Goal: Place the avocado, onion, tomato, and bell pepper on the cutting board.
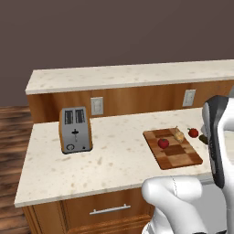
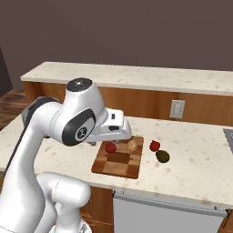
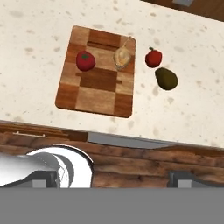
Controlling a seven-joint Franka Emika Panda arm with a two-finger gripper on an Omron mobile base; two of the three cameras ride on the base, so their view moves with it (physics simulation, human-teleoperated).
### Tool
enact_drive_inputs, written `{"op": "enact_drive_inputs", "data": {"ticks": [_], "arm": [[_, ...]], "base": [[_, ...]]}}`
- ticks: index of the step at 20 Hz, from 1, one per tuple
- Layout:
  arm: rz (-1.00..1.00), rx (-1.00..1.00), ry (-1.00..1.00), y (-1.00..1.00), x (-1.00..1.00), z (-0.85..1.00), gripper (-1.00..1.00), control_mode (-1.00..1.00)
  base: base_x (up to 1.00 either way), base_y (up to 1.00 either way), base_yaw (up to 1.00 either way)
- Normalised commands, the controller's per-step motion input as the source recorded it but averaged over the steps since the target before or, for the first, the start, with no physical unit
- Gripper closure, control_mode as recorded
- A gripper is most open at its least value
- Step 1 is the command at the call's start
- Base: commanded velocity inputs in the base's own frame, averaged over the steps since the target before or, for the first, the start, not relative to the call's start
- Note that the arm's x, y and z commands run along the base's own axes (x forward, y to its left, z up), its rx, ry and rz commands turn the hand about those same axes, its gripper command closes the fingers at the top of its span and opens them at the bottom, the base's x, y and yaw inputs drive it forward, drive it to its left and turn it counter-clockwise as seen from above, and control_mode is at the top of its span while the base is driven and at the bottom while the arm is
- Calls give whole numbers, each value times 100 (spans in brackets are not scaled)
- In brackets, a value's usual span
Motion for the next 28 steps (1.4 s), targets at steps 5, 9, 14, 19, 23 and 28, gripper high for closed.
{"op": "enact_drive_inputs", "data": {"ticks": [5,9,14,19,23,28], "arm": [[0,-4,1,-35,28,0,-100,-100],[0,0,4,-31,33,0,-100,-100],[0,0,7,-23,26,-5,-100,-100],[0,0,8,-22,16,-17,-100,-100],[1,0,11,-26,25,-29,-100,-100],[3,1,6,-12,22,-17,-100,-100]], "base": [[0,0,0],[0,0,0],[0,0,0],[0,0,0],[0,0,0],[0,0,0]]}}
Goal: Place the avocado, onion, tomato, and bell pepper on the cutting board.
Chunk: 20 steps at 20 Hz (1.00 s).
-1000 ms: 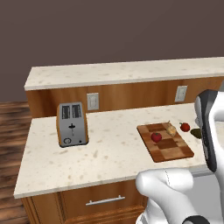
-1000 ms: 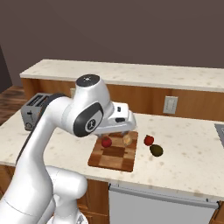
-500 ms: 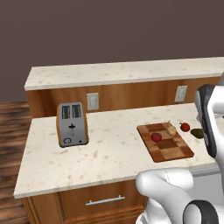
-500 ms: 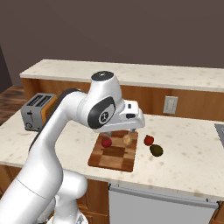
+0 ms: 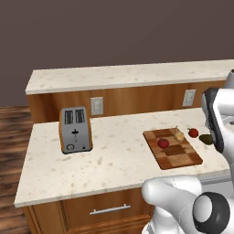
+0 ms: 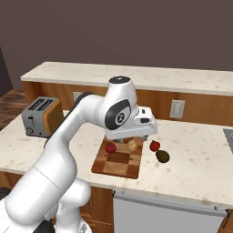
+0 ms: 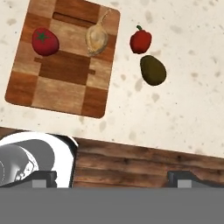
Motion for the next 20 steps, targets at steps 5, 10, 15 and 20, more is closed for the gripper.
{"op": "enact_drive_inputs", "data": {"ticks": [5,10,15,20], "arm": [[8,5,1,-5,25,0,-100,-100],[7,6,2,-17,36,-4,-100,-100],[5,5,3,-30,34,-16,-100,-100],[4,5,3,-29,19,-15,-100,-100]], "base": [[0,0,0],[0,0,0],[0,0,0],[0,0,0]]}}
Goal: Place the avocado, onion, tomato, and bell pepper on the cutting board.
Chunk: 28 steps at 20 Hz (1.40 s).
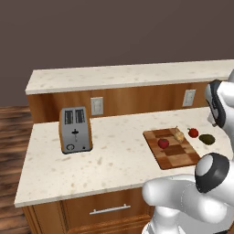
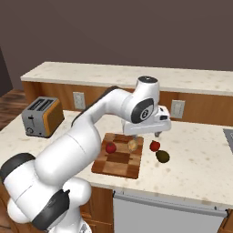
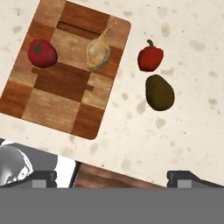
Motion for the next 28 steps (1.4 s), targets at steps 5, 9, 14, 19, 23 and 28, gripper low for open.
{"op": "enact_drive_inputs", "data": {"ticks": [5,9,14,19,23,28], "arm": [[4,3,5,-13,24,-21,-100,-100],[5,3,6,-17,26,-27,-100,-100],[4,3,7,-16,25,-28,-100,-100],[4,3,5,-11,20,-22,-100,-100],[4,3,4,-5,21,-21,-100,-100],[3,2,4,-1,24,-21,-100,-100]], "base": [[0,0,0],[0,0,0],[0,0,0],[0,0,0],[0,0,0],[0,0,0]]}}
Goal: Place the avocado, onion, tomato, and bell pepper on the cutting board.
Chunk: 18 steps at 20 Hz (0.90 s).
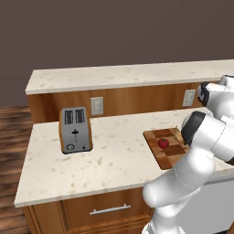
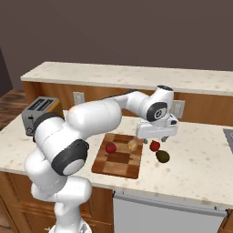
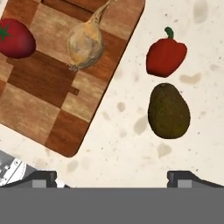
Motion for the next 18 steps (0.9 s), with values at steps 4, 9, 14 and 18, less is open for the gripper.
{"op": "enact_drive_inputs", "data": {"ticks": [4,9,14,18], "arm": [[0,0,5,-1,23,-23,-100,-100],[0,0,2,-10,22,-23,-100,-100],[0,0,0,-16,14,-19,-100,-100],[0,0,0,-19,12,-19,-100,-100]], "base": [[0,0,0],[0,0,0],[0,0,0],[0,0,0]]}}
